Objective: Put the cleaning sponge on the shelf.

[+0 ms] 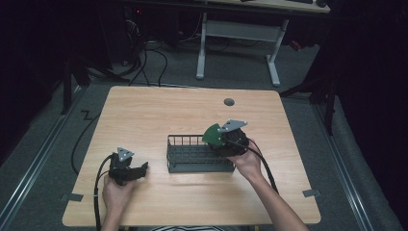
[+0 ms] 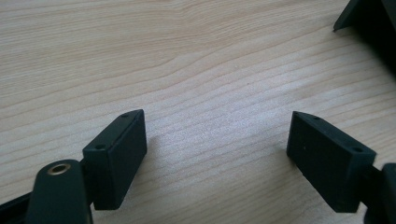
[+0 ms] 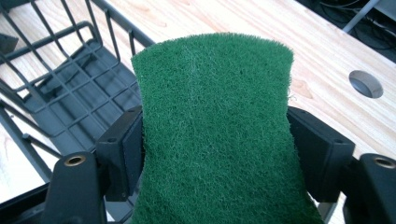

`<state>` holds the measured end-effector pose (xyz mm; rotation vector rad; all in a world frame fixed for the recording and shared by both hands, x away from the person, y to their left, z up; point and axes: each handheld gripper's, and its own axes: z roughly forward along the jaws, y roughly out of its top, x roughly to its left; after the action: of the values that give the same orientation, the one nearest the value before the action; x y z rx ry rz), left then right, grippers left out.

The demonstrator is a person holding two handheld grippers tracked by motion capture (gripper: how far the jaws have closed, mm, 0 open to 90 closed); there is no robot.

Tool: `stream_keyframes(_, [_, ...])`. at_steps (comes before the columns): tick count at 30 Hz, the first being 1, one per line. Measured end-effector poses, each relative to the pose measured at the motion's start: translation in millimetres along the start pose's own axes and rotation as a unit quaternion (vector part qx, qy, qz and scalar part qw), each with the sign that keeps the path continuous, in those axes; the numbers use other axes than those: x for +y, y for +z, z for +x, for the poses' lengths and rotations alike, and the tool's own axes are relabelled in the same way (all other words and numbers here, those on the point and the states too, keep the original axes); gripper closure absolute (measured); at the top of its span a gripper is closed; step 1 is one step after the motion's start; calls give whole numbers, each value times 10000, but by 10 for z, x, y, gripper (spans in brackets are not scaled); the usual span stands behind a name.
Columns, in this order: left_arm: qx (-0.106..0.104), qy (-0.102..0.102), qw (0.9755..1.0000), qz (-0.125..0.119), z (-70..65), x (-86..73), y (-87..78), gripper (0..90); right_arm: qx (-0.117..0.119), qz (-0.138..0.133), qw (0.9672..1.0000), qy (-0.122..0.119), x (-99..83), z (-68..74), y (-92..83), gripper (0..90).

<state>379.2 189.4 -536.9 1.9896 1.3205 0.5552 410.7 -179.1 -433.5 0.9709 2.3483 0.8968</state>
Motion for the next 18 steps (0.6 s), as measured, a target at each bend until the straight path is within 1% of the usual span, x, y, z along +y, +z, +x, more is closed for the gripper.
stream_keyframes(2, [-1,2,10000,1,0,0,0,203,2,3,10000,-14,2,8,-4,265])
stream_keyframes(5, [-1,2,10000,1,0,0,0,203,78,-3,10000,21,1,3,-6,253])
stream_keyframes(7, [0,2,10000,2,0,0,0,203,72,41,10000,15,-4,6,0,249])
stream_keyframes(14, [6,-2,10000,-7,-1,-1,1,203,149,79,9999,32,-18,13,-22,276])
stream_keyframes(18, [-1,0,10000,2,0,0,-1,203,274,100,9996,62,-22,14,-43,278])
